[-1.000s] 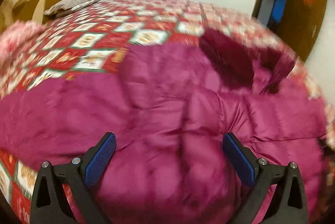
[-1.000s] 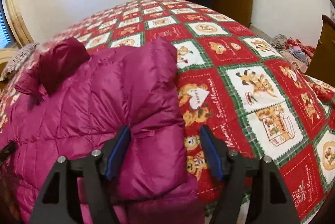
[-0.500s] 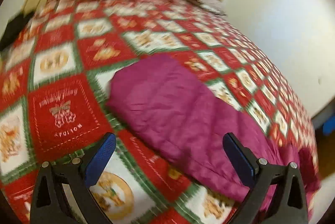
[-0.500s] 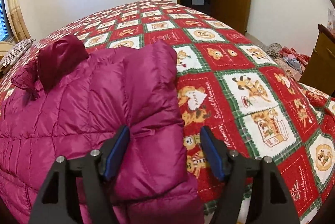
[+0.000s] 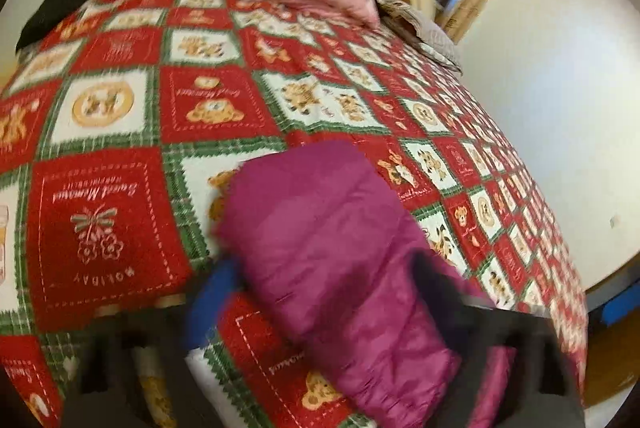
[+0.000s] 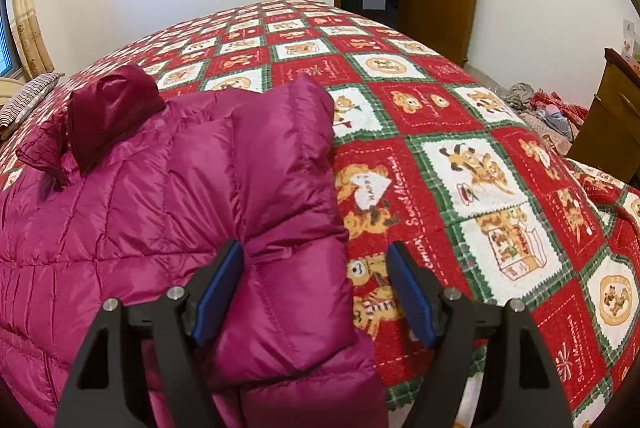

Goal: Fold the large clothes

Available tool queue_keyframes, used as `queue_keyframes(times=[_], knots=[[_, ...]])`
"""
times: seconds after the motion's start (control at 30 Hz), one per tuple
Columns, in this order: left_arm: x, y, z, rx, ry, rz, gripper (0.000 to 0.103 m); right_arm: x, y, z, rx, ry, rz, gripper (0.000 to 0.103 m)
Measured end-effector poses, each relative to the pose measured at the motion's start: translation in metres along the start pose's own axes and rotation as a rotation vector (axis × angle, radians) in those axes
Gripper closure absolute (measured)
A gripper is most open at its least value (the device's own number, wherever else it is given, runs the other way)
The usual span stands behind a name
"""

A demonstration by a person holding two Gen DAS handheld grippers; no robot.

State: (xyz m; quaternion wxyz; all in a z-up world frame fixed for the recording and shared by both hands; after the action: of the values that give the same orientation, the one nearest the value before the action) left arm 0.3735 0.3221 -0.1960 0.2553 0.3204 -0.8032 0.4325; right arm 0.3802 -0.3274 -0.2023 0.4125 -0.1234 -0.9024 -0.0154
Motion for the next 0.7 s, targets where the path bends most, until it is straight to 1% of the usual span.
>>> queue_keyframes(times=[0.03, 0.07, 0.1, 0.13, 0.2, 0.3, 0.37, 0.5, 0.6, 0.7], knots=[[-0.006, -0.002, 0.001, -0.02, 0.03, 0.016, 0.084, 0.0, 0.0, 0.0, 0.0, -0.001, 0.0, 0.026], [-0.012, -0.003, 0.003, -0.017, 0.065, 0.045, 0.094, 0.0, 0.0, 0.0, -0.001, -0.001, -0.002, 0.026], [-0.015, -0.003, 0.005, -0.007, 0.09, 0.069, 0.096, 0.0, 0.0, 0.0, -0.002, -0.001, -0.002, 0.026], [-0.014, -0.006, 0.007, -0.015, 0.084, 0.072, 0.097, 0.0, 0.0, 0.0, -0.003, -0.001, -0.004, 0.026], [-0.003, -0.021, 0.011, -0.086, 0.03, 0.077, 0.098, -0.001, -0.001, 0.0, -0.008, -0.002, -0.009, 0.026], [0.024, -0.057, 0.022, -0.219, -0.05, 0.139, 0.098, -0.001, -0.002, 0.001, -0.015, -0.005, -0.018, 0.026], [0.046, -0.086, 0.032, -0.308, -0.099, 0.207, 0.098, -0.001, -0.003, 0.001, -0.019, -0.006, -0.023, 0.026], [0.084, -0.136, 0.064, -0.478, -0.149, 0.329, 0.098, -0.001, -0.005, 0.001, -0.028, -0.011, -0.033, 0.026], [0.112, -0.17, 0.1, -0.615, -0.155, 0.445, 0.098, -0.001, -0.005, 0.001, -0.031, -0.012, -0.036, 0.026], [0.145, -0.197, 0.148, -0.75, -0.15, 0.569, 0.098, -0.001, -0.006, 0.001, -0.033, -0.014, -0.04, 0.026]])
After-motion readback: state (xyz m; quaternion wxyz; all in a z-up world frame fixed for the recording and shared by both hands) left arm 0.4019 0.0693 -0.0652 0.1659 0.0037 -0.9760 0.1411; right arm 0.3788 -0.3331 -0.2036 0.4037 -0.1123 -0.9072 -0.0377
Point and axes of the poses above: each gripper's, at about its wrist camera, not at the fingertips, and x roughly against the way its jaws point, y to its left, z to its underside, the point moved 3 cm from there along -x, roughly the way its jaws point, and after that the axes turned 9 degrees about x, right-handed, at the moved point
